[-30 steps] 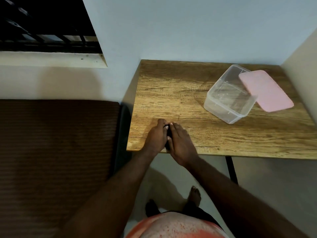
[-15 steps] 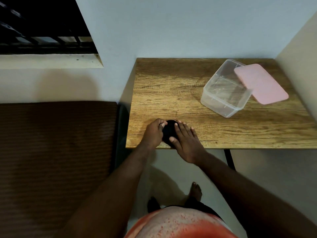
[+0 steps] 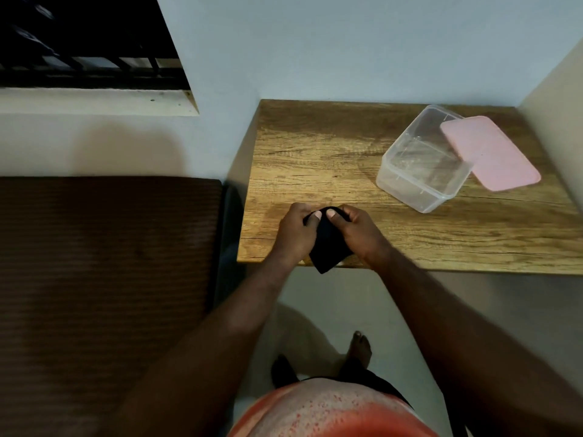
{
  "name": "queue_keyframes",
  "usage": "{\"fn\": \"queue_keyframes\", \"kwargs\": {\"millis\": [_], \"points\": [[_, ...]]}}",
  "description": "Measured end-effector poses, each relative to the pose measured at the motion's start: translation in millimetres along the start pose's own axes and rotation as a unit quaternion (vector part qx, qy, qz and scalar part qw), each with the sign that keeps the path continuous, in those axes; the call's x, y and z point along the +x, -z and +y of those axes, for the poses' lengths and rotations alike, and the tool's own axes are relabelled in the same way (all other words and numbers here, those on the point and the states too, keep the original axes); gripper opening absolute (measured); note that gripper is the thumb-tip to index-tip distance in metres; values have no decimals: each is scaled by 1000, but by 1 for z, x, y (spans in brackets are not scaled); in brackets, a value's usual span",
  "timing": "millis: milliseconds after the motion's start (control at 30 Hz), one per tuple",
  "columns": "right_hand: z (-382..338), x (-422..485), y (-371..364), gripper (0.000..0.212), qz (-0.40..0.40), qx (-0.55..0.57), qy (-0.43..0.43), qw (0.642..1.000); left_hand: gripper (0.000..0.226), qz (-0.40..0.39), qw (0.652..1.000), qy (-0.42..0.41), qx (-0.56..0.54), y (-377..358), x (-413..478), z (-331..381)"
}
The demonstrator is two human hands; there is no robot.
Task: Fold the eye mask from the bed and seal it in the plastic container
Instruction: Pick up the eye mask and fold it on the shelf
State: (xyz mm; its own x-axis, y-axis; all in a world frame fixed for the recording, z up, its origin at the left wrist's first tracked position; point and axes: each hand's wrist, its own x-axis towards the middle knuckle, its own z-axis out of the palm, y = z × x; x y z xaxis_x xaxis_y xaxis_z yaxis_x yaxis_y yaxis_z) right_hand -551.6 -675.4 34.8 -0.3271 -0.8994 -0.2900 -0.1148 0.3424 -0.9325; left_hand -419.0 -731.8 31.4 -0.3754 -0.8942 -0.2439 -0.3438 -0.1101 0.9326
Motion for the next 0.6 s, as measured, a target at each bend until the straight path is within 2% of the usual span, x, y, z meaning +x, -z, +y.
{"fn": "queue_keyframes", "kwargs": {"millis": [67, 100, 233, 333, 433, 500, 600], "points": [[1, 0, -7, 27, 34, 1, 2, 999, 34, 23, 994, 89, -65, -10, -1, -1], [2, 1, -9, 28, 46, 12, -3, 999, 35, 36, 991, 104, -75, -14, -1, -1], [5, 1, -10, 28, 94, 42, -16, 995, 38, 129, 991, 43, -2, -21, 1, 1], [11, 3, -9, 28, 131, 28, -13, 991, 38, 145, 986, 9, 79, -22, 6, -1], [19, 6, -5, 29, 154, -38, -1, 987, 41, 137, 984, 1, 110, -25, 10, -8], [25, 8, 1, 30, 154, -123, 24, 980, 40, 138, 983, -8, 124, -27, 13, -12], [30, 13, 7, 32, 144, -244, 43, 958, 42, 148, 967, -28, 208, -26, 19, -16]]}}
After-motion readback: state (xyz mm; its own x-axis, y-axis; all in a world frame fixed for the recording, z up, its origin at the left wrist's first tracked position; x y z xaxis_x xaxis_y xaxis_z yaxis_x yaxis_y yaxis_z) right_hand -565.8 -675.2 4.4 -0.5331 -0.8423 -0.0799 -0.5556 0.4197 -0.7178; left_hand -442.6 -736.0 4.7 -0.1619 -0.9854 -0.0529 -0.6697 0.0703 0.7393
